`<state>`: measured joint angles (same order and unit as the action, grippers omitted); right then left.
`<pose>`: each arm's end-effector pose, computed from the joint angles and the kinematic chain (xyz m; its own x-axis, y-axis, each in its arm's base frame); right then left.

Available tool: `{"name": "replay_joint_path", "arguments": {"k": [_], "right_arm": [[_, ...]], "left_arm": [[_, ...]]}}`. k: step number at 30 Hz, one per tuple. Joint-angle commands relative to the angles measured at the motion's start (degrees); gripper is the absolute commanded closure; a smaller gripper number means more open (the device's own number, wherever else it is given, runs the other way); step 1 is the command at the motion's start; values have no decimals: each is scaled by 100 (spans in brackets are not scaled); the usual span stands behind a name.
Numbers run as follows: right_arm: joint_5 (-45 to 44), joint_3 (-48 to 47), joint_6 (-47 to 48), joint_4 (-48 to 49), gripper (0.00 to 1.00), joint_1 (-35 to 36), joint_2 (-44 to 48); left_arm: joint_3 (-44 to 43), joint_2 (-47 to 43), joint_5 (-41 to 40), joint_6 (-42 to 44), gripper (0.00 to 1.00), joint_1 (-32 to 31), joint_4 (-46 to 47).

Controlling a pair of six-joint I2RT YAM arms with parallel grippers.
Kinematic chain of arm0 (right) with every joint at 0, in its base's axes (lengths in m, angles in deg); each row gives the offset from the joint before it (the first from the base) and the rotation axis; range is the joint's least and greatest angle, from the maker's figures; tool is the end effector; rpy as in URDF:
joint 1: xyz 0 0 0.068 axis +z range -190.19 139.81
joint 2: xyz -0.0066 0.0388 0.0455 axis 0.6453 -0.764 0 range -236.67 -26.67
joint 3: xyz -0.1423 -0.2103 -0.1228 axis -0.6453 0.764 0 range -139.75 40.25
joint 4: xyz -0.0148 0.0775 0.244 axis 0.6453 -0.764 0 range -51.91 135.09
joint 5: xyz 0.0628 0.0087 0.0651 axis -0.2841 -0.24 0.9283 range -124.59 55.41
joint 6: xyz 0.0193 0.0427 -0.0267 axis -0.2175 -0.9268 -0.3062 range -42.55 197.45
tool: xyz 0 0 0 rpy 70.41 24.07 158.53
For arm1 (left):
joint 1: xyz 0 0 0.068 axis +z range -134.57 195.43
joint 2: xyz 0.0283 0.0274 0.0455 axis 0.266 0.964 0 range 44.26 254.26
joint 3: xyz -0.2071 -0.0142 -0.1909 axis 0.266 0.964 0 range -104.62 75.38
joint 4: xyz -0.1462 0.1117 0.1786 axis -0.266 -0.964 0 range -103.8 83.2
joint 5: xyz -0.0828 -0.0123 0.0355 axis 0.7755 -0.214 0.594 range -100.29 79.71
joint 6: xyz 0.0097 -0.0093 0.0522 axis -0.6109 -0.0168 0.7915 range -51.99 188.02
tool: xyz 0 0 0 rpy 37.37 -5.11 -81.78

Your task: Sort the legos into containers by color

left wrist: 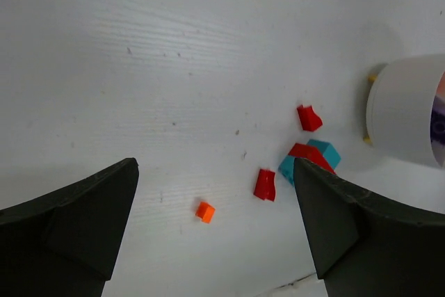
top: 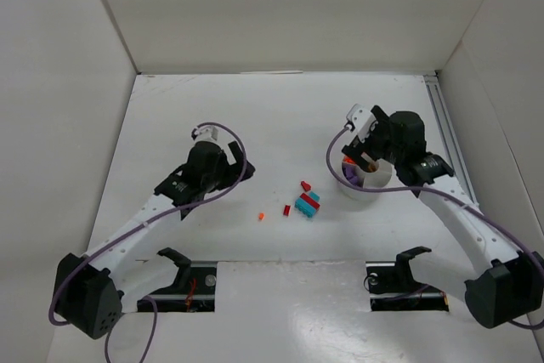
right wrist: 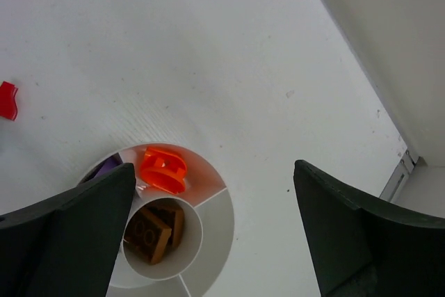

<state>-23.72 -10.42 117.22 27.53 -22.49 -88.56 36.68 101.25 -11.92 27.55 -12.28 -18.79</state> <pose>0.2203 0.0772 0.3146 -0.0607 -0.6789 -0.7317 -0.6438 0.5869 -0.4910 0.1881 -0.0976 0.2693 -0.6271 -0.4035 -0.6663 0.0472 0.8341 -0.5496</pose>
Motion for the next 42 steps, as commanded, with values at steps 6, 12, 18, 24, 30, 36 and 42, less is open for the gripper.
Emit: {"name": "replay_joint_path", "arguments": {"k": [6,12,18,24,30,36,42], "right_arm": [[-367,-250,-734,-555,0,32,537],[-419,39,-786,-696,0,32,652],[-419,207,-839,-749,0,-20,888],[-472,312,-839,-862,0,-73,1056],[-472,313,-839,-916,0,-126,1109],[-525,313,-839,-1030,0,-126,1214],[-525,313,-839,-1030,0,-126,1276]], "left_arm": [[310,611,-486,-373,20,-1684,-233],[362,1051,-996,-892,38,-2484,-445],[127,1735,-1549,-1059,46,-2609,-505],[-146,2263,-1788,-999,57,-2732,-612],[-392,2702,-1788,-945,67,-2907,-612],[-446,2817,-1675,-945,83,-3021,-866],[-384,2651,-1621,-1129,95,-3135,-1094]]}}
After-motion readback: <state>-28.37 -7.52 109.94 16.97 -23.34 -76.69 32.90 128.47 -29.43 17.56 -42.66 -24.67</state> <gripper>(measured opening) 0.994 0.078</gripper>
